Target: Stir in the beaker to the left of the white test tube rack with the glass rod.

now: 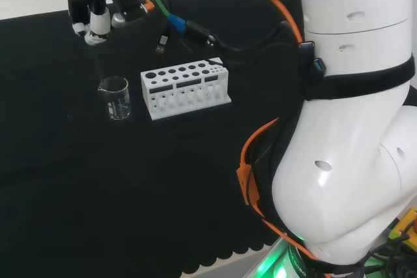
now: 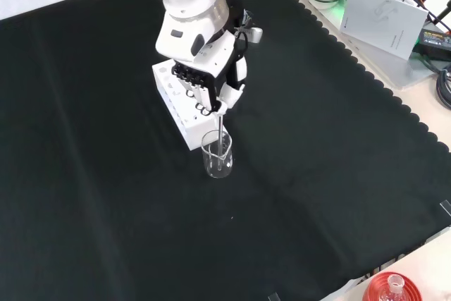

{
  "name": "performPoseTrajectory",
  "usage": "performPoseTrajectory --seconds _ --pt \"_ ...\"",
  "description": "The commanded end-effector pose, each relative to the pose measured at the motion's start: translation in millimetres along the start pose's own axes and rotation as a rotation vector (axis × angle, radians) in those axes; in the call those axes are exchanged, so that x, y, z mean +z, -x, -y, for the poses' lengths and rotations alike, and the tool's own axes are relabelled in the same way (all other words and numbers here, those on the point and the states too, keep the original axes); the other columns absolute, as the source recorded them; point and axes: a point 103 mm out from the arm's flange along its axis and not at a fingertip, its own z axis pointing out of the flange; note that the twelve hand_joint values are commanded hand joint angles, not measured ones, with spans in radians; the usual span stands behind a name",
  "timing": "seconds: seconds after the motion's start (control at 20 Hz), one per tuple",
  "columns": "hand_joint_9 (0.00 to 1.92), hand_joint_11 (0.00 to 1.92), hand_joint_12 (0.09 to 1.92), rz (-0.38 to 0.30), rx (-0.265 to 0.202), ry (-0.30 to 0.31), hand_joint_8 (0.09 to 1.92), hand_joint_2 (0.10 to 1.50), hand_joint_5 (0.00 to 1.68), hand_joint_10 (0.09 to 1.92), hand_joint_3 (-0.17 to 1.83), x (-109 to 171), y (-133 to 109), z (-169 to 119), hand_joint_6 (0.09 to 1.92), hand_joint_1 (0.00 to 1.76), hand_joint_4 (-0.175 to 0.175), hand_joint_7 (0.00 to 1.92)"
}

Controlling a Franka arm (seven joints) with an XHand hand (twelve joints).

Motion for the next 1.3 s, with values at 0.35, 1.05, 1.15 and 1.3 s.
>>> performPoseTrajectory --seconds 0.35,1.05,1.15,1.3 --pt "1.72 1.62 0.47 -0.027 0.037 -0.002 0.57 0.48 1.23 0.09 0.86 -2.4 52.5 9.4 0.68 1.45 -0.175 1.43" --pt "1.72 1.62 0.47 -0.041 0.078 0.002 0.57 0.48 1.23 0.09 0.86 8.1 51.6 42.9 0.68 1.45 -0.175 1.43" --pt "1.72 1.62 0.47 -0.032 0.069 0.0 0.57 0.48 1.23 0.09 0.86 8.4 39.8 42.9 0.68 1.45 -0.175 1.43" --pt "1.72 1.62 0.47 -0.021 0.051 -0.007 0.58 0.48 1.23 0.09 0.86 9.8 21.8 39.2 0.68 1.45 -0.175 1.43"
